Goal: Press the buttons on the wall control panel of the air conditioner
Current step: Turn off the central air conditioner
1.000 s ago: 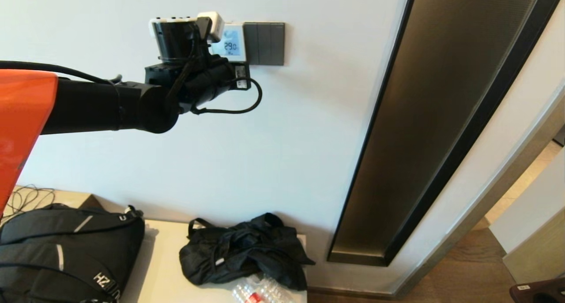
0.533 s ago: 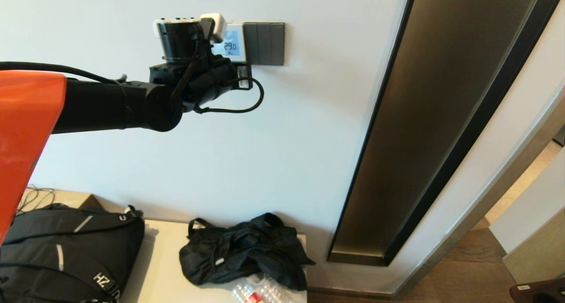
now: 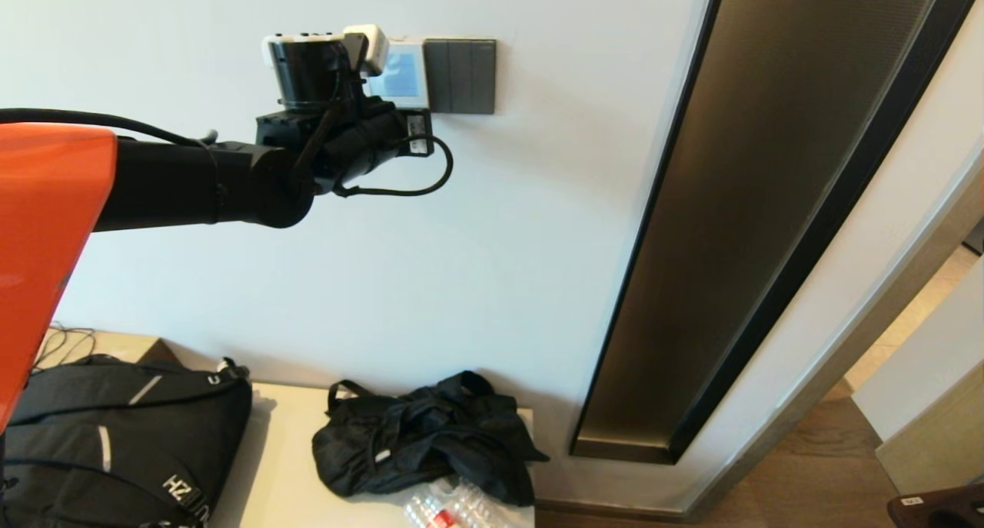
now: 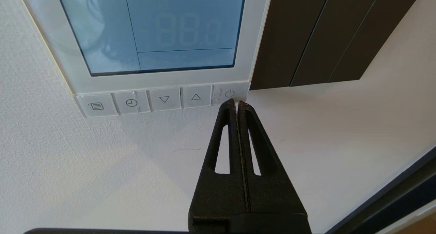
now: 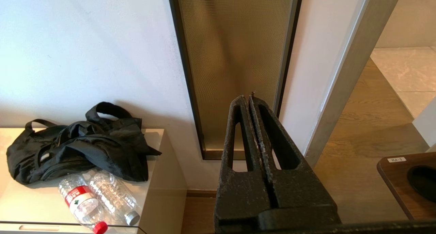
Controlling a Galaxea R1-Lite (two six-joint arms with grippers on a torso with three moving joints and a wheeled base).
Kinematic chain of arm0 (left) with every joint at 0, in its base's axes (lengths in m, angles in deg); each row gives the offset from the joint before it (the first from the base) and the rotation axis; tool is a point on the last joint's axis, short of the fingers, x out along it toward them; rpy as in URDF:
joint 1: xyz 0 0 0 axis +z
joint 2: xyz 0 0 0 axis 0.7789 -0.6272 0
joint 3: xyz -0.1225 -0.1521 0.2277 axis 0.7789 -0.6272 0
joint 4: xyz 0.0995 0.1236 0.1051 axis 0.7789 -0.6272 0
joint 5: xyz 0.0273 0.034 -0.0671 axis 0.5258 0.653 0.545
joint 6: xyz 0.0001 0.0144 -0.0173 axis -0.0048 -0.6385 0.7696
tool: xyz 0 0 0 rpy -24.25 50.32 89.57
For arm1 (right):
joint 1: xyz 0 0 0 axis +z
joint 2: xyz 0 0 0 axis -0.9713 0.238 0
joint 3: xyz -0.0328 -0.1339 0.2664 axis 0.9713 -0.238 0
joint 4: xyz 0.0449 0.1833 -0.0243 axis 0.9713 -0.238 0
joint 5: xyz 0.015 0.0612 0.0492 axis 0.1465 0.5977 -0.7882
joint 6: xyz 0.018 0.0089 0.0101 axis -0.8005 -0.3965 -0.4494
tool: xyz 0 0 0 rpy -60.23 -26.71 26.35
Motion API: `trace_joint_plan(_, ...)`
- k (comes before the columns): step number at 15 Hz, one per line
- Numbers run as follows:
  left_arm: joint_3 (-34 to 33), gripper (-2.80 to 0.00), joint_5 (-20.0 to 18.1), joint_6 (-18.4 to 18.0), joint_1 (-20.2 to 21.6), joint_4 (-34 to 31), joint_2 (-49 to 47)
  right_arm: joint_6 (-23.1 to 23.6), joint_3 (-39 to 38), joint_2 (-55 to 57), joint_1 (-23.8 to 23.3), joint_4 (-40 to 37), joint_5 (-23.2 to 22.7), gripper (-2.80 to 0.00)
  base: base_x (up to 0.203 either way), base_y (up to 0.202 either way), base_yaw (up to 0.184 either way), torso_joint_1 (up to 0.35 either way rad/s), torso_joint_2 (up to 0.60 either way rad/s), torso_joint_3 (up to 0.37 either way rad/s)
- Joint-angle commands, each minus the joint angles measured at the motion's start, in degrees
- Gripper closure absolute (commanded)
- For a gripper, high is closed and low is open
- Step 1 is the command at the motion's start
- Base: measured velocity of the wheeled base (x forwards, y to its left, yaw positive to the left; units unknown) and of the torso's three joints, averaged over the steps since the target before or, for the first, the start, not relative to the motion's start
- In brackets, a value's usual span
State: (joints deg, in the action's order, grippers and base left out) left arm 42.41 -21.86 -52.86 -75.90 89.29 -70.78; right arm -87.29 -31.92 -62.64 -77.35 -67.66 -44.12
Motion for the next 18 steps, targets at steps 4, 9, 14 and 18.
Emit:
trace_joint_plan(4,-0.03,0.0,0.07,0.12,0.14,0.26,0.3,0.04,0.0,0.09,-0.02,0.02,-0.02,0.0,0.0,0.0,0.0,0.0,0.0,0.0)
trace_joint_plan(9,-3.77,0.0,0.03,0.22,0.09,1.31,2.81,0.04,-0.07,0.09,0.07,0.02,-0.02,0.0,0.0,0.0,0.0,0.0,0.0,0.0)
trace_joint_plan(14,-13.17,0.0,0.06,0.21,0.06,5.21,11.3,0.04,-0.04,0.09,-0.02,0.02,-0.02,0.0,0.0,0.0,0.0,0.0,0.0,0.0)
trace_joint_plan(18,-27.73,0.0,-0.14,0.17,1.1,8.81,24.52,0.04,0.0,0.09,-0.02,0.02,-0.02,0.0,0.0,0.0,0.0,0.0,0.0,0.0)
